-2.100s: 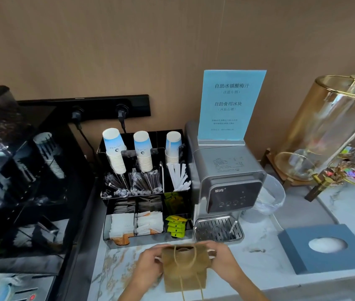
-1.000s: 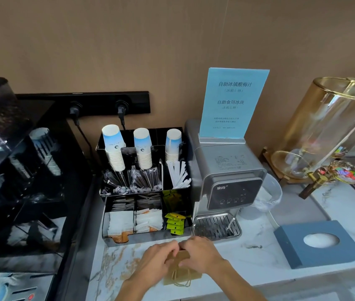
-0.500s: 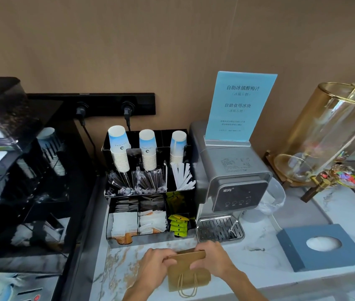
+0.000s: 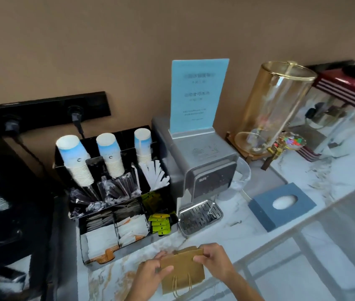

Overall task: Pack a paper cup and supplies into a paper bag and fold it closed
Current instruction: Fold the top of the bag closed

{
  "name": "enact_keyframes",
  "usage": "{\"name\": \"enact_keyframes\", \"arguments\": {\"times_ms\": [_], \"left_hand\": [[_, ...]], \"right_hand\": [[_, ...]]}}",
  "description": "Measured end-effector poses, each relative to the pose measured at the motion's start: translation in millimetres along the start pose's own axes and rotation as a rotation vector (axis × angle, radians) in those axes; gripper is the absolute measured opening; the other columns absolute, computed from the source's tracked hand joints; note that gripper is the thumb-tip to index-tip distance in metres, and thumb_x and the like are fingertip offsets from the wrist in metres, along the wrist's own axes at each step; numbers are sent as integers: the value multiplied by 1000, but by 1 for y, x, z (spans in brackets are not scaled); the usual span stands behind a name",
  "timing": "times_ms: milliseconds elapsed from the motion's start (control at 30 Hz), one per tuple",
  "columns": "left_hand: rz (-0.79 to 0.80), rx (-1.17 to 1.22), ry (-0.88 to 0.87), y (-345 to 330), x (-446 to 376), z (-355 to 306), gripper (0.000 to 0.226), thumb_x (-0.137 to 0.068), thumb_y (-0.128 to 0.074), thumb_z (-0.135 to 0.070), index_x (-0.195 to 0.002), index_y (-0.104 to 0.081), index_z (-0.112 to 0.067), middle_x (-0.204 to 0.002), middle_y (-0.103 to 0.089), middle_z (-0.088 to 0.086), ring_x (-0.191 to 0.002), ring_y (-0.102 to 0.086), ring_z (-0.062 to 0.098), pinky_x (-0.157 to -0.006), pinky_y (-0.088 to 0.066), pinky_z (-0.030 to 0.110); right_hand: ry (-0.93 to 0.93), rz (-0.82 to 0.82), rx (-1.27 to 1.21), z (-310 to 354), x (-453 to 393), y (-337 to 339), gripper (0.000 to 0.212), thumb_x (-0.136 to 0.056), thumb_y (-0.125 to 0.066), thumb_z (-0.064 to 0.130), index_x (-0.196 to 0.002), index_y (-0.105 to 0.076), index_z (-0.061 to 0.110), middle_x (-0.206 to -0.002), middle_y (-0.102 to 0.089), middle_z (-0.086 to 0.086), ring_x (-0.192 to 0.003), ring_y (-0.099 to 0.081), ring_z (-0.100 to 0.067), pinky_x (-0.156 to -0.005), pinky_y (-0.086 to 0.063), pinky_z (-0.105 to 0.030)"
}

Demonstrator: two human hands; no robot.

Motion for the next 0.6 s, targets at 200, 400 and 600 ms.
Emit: {"name": "enact_keyframes", "arguments": {"times_ms": [200, 400, 600], "left_hand": [[20, 18, -114, -9, 1, -43, 19, -86, -72, -19, -98, -77, -33, -133, -61, -12, -126, -53, 4, -115, -37, 36], [74, 13, -176, -31, -8, -111, 34, -88, -70, -19, -73, -77, -49, -108, -67, -36, -113, -46, -18, -99, -39, 20], [124, -4, -252, -85, -29, -184, 33, -88, -70, -13, -74, -80, -41, -92, -75, -28, -102, -59, -17, -89, -44, 8]], "right_hand": [[-2, -181, -50, -9, 47, 30, 33, -80, -76, 21, -54, -61, 35, -62, -64, 15, -64, -59, -4, -63, -48, -22], [-13, -311, -129, -19, 75, 92, 20, -78, -76, 30, -72, -71, 12, -78, -69, -13, -77, -66, -26, -74, -53, -40], [6, -396, -163, -41, 104, 175, 23, -79, -75, 29, -73, -70, 8, -73, -70, -10, -70, -67, -20, -71, -54, -39]]}}
Point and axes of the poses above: each hand's wrist, its own x-axis away from the middle knuckle, its own y-axis out of the back of the hand, z = x × y, the point moved 3 cm from there along -x, towards the middle knuckle
